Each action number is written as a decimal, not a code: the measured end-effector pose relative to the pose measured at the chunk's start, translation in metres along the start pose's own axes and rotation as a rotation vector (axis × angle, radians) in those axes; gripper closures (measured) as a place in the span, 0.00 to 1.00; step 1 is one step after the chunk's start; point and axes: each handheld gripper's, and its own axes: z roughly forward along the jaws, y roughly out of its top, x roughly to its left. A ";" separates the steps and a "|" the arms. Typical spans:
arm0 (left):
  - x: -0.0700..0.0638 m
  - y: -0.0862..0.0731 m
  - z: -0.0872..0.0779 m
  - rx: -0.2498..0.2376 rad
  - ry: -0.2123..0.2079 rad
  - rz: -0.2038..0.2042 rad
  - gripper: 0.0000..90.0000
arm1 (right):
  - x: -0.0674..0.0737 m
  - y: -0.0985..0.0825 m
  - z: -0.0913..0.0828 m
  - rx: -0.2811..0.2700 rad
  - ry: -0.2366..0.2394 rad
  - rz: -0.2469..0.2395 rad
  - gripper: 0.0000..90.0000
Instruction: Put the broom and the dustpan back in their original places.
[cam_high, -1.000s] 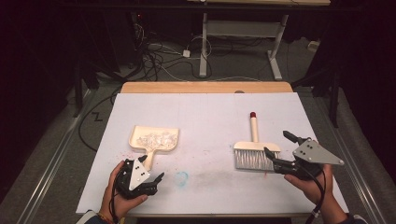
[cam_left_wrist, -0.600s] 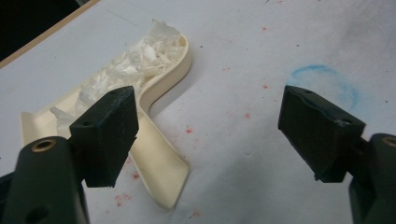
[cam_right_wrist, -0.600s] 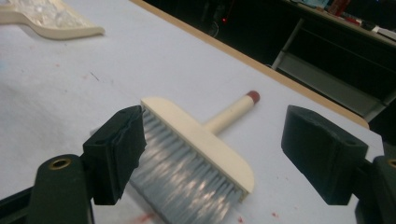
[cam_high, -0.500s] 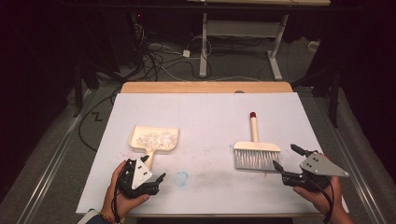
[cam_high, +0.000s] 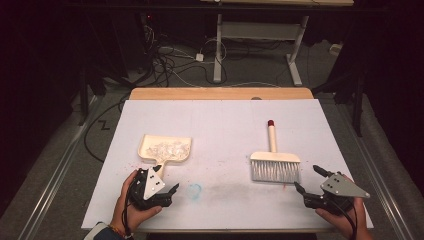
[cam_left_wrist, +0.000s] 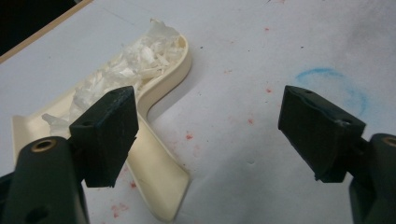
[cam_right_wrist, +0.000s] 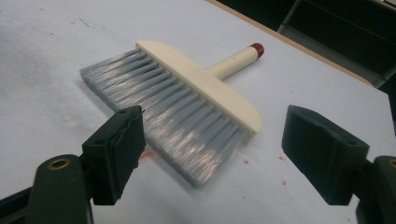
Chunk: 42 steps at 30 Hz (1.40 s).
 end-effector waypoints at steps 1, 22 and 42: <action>0.000 0.000 0.000 -0.001 0.001 -0.002 0.22 | 0.001 0.000 0.000 -0.002 0.008 -0.001 0.24; -0.001 0.001 0.001 0.000 -0.015 0.020 0.21 | 0.004 0.006 -0.005 -0.006 0.000 -0.038 0.24; 0.003 0.001 0.005 0.007 -0.018 0.000 0.21 | 0.006 0.007 0.001 0.015 0.000 -0.041 0.24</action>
